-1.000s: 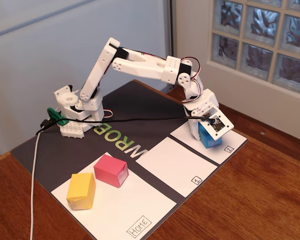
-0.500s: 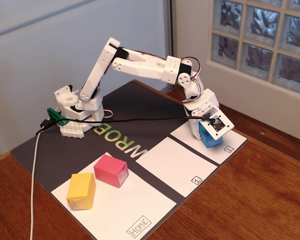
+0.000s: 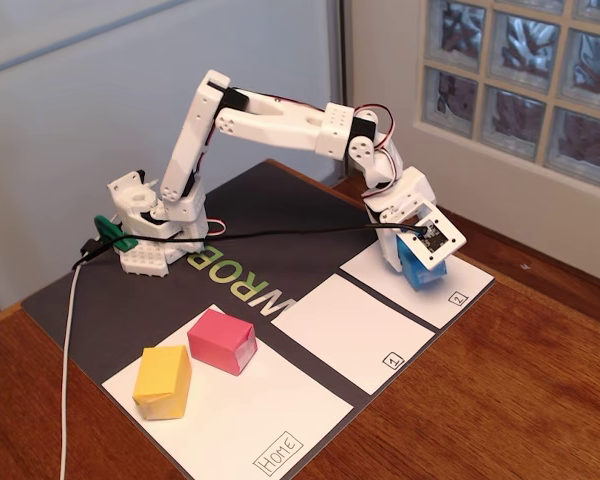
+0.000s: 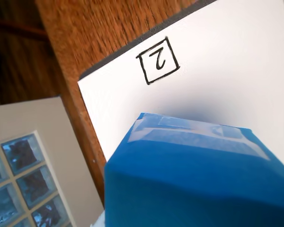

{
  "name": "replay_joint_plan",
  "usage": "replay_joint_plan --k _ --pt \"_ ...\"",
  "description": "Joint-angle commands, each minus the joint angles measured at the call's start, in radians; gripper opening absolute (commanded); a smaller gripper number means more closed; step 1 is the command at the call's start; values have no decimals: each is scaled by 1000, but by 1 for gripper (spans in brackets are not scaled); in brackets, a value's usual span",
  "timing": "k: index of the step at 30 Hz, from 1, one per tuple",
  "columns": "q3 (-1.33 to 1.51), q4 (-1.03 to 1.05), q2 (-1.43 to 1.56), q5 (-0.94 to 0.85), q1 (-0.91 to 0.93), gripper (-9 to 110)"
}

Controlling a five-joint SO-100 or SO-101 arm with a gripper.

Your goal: Move box blue to home

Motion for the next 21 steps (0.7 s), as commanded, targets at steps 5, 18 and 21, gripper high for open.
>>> replay_joint_plan --k 5,18,21 --pt "41 -11 186 -51 40 0" --pt "178 26 402 -245 158 0" --pt "175 49 433 -282 193 0"
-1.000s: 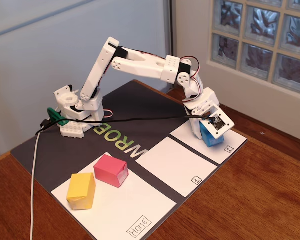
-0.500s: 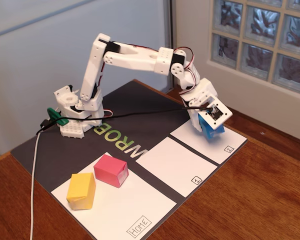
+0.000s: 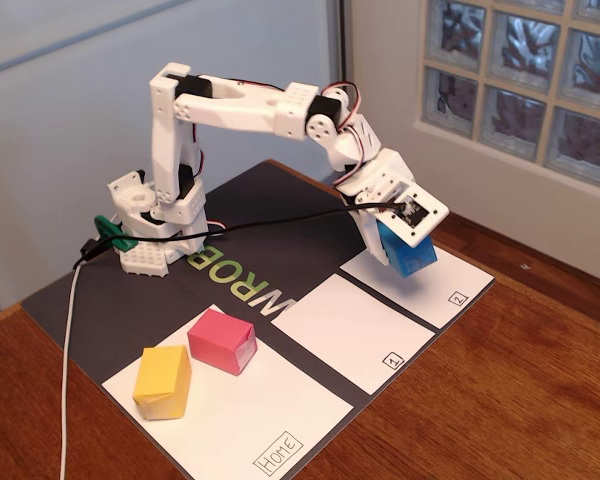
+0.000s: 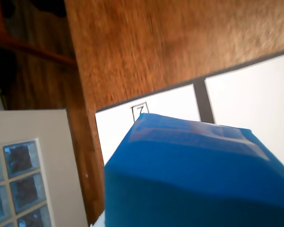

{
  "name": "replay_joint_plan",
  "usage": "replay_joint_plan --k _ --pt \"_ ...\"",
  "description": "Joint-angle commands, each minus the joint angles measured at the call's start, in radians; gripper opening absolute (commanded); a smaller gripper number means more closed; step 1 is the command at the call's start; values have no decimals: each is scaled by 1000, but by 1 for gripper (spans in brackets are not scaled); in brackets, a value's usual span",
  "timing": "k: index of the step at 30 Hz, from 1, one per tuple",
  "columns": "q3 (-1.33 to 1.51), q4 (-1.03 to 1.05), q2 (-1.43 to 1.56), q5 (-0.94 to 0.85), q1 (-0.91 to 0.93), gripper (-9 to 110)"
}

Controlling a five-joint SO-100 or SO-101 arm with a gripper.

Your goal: Move box blue to home

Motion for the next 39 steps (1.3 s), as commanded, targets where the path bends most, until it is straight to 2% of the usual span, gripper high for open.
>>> replay_joint_plan --k 1,8,27,39 --pt "-9 28 101 -44 41 0" --pt "-6 103 150 -147 141 0" --pt "-14 172 158 -644 414 0" --pt "-5 206 84 -675 583 0"
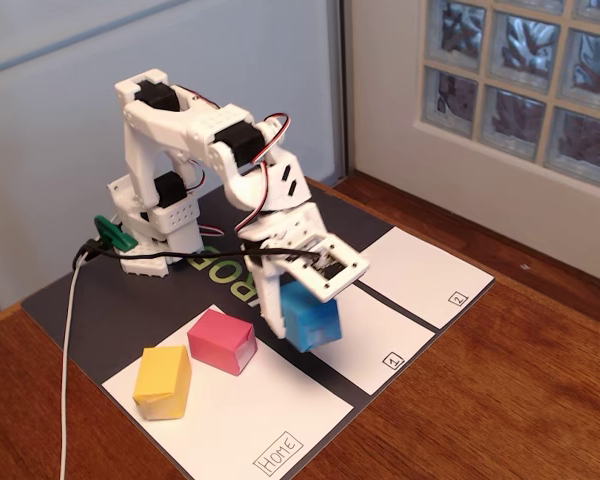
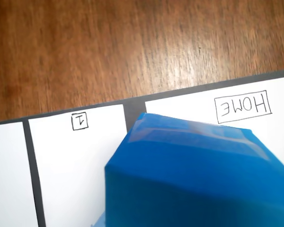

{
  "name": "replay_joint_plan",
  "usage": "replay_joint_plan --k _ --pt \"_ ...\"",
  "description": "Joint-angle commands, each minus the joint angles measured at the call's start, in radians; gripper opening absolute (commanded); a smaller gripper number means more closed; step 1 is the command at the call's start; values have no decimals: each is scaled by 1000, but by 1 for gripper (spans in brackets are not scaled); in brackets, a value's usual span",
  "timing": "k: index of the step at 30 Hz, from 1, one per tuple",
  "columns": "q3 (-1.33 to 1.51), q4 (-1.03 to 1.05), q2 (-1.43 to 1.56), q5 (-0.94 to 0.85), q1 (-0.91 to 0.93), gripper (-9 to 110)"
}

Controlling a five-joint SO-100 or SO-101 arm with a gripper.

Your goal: Move box blue to home

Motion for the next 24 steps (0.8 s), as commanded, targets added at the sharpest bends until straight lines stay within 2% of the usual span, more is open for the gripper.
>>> replay_joint_plan --k 1,5,15,24 --pt "-5 3 -2 3 58 0" --pt "-5 3 -26 67 109 0" --pt "-5 -15 -106 364 186 0" --pt "-14 -58 -179 469 235 0"
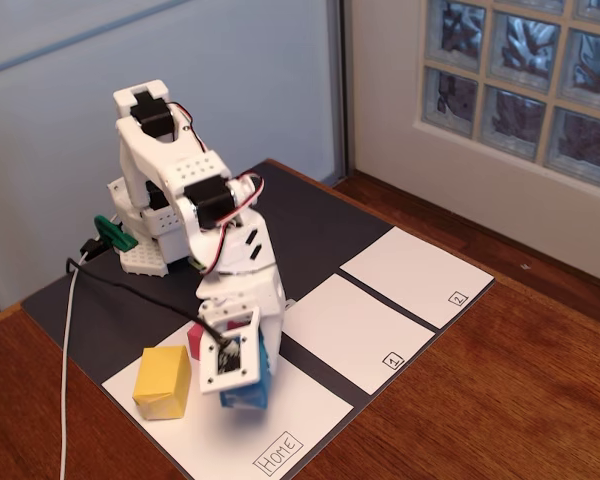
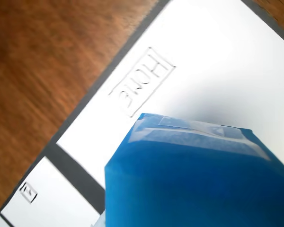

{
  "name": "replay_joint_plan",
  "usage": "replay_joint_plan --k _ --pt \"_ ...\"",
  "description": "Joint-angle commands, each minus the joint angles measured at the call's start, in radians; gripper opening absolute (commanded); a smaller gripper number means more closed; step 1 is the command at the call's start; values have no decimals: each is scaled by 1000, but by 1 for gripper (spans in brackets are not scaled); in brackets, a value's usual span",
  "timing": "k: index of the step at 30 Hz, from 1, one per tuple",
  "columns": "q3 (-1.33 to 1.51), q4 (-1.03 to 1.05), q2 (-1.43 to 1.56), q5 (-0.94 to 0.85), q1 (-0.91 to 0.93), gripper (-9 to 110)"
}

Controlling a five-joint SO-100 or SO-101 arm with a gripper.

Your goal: Move box blue to home

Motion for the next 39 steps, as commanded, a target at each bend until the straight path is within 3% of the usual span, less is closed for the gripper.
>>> replay_joint_plan --k 1,35,39 --pt "-14 -29 -11 18 32 0" --pt "-8 -138 -198 34 80 0" --pt "-9 -137 -198 12 83 4"
